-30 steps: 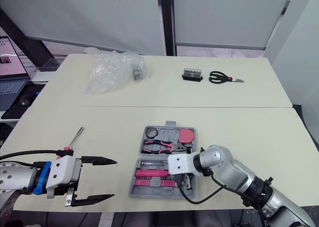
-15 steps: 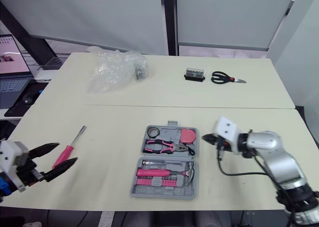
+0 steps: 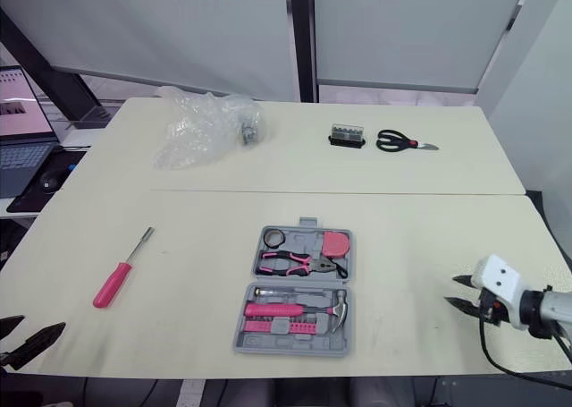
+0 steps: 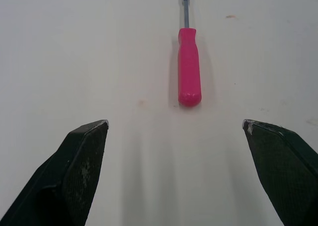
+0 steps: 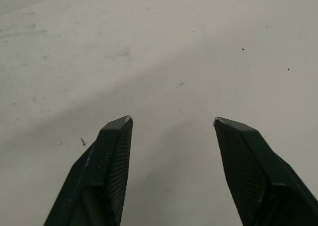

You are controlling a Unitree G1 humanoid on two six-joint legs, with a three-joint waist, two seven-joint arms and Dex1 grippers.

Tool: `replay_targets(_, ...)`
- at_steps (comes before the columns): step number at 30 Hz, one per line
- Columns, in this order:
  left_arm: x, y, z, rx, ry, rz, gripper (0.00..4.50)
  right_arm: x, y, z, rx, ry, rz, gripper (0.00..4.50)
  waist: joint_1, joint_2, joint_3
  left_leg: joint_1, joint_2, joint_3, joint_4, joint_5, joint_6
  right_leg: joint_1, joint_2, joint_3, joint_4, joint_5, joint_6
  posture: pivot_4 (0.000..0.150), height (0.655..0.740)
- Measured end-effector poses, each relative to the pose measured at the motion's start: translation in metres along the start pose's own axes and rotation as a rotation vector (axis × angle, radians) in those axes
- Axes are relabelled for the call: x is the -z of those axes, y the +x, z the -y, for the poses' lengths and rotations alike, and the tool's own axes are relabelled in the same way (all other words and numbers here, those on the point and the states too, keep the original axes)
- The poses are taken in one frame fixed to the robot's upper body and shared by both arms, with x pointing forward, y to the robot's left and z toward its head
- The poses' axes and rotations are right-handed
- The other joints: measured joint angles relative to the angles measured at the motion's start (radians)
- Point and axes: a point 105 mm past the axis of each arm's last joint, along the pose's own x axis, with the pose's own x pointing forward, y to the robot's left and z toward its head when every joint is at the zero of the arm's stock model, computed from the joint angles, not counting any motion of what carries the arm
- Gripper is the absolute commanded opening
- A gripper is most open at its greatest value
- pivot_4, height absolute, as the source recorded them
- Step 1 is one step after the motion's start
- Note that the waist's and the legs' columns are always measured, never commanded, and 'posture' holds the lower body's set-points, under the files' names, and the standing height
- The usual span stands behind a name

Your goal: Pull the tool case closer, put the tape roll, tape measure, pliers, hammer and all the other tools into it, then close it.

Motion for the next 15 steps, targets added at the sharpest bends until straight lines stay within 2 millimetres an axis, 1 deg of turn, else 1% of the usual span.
replay_targets(3,0.0,0.0,0.0,-0.001,-0.007,-0.001,4.5,-0.001,-0.001,0.0,-0.008,-0.016,0.003,4.48,-0.002,0.0,0.0,0.0,0.0,0.0,0.0,0.0,0.0,0.0,0.0,0.0,0.0,0.0,0.0,0.15,0.74)
replay_targets(5,0.001,0.0,-0.001,-0.005,-0.019,-0.005,4.5,-0.005,0.001,0.002,-0.008,-0.03,0.015,4.48,-0.004,0.0,0.0,0.0,0.0,0.0,0.0,0.0,0.0,0.0,0.0,0.0,0.0,0.0,0.0,0.15,0.74)
replay_targets(7,-0.001,0.003,-0.003,-0.023,-0.034,0.003,4.5,-0.018,0.006,0.004,-0.022,-0.06,0.046,4.48,-0.007,0.0,0.0,0.0,0.0,0.0,0.0,0.0,0.0,0.0,0.0,0.0,0.0,0.0,0.0,0.15,0.74)
replay_targets(9,-0.008,0.009,-0.005,-0.046,-0.062,0.032,4.5,-0.052,0.016,0.003,-0.063,-0.119,0.135,4.48,-0.011,0.001,0.0,0.001,0.001,0.0,0.0,0.0,0.0,0.0,0.001,0.0,0.001,0.0,0.0,0.15,0.74)
replay_targets(11,-0.017,0.015,-0.006,-0.052,-0.075,0.06,4.5,-0.088,0.022,-0.001,-0.114,-0.184,0.219,4.48,-0.012,0.0,0.0,0.001,0.001,-0.002,0.0,0.0,0.0,0.001,0.001,-0.001,0.001,0.0,0.0,0.15,0.74)
replay_targets(14,-0.024,0.022,-0.009,-0.074,-0.103,0.068,4.5,-0.133,0.028,-0.012,-0.195,-0.223,0.324,4.48,-0.013,0.0,0.0,0.001,0.0,-0.001,0.0,0.0,0.0,0.001,0.0,-0.001,0.0,0.0,0.0,0.15,0.74)
replay_targets(15,-0.026,0.024,-0.009,-0.081,-0.111,0.066,4.5,-0.149,0.03,-0.018,-0.231,-0.236,0.361,4.48,-0.013,0.0,0.0,0.0,0.0,-0.002,-0.001,0.0,0.0,0.0,0.0,-0.001,0.0,0.0,0.0,0.15,0.74)
